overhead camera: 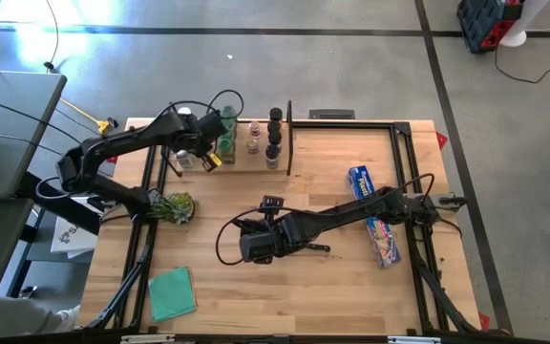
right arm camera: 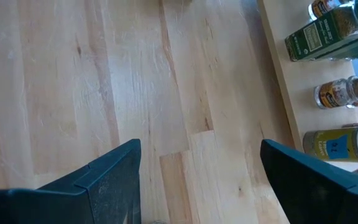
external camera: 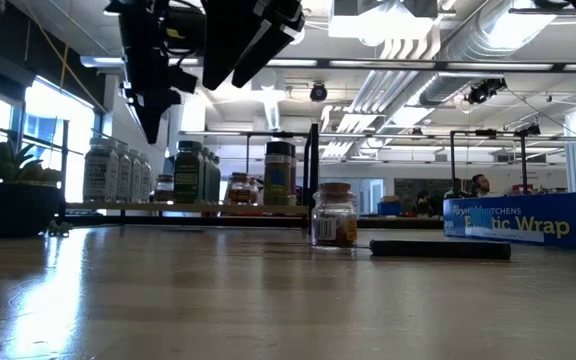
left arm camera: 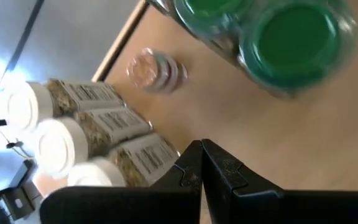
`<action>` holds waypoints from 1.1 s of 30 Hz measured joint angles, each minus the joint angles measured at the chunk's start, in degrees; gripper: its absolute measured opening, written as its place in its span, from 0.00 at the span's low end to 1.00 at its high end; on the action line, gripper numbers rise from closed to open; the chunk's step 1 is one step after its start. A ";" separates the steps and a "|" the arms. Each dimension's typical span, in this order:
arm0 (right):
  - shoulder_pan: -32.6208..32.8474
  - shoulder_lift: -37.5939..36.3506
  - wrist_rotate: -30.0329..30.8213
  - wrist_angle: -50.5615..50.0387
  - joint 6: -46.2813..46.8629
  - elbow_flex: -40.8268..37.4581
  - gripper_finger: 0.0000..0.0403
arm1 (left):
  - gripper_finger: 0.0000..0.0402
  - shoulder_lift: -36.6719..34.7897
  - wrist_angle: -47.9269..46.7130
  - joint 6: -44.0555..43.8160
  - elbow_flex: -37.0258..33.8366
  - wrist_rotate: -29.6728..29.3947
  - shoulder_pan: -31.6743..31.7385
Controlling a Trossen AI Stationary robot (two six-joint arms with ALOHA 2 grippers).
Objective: Shelf spices
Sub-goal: Adjust the white lid seasoning bottles on the shelf
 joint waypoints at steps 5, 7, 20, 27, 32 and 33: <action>0.02 0.00 0.01 0.04 0.00 0.00 0.81 | 0.00 -2.20 -4.26 -1.18 0.00 4.20 -2.19; 0.02 0.00 0.00 0.04 0.00 0.00 0.81 | 0.00 -2.54 -5.63 -1.97 0.00 5.65 -3.29; 0.02 0.00 0.00 0.09 0.33 0.00 0.81 | 0.00 -2.62 -10.96 -6.13 0.00 3.68 -3.46; 0.02 0.00 0.00 0.09 -0.02 0.00 0.81 | 0.00 -2.60 -10.25 -6.17 0.00 -0.39 1.35; 0.02 0.00 0.00 0.09 -0.21 0.00 0.81 | 0.00 -2.59 -8.33 -6.16 -0.02 -0.74 4.67; 0.02 0.00 0.00 0.09 -0.20 0.00 0.81 | 0.00 -2.58 -7.90 -6.15 -0.02 -0.81 5.20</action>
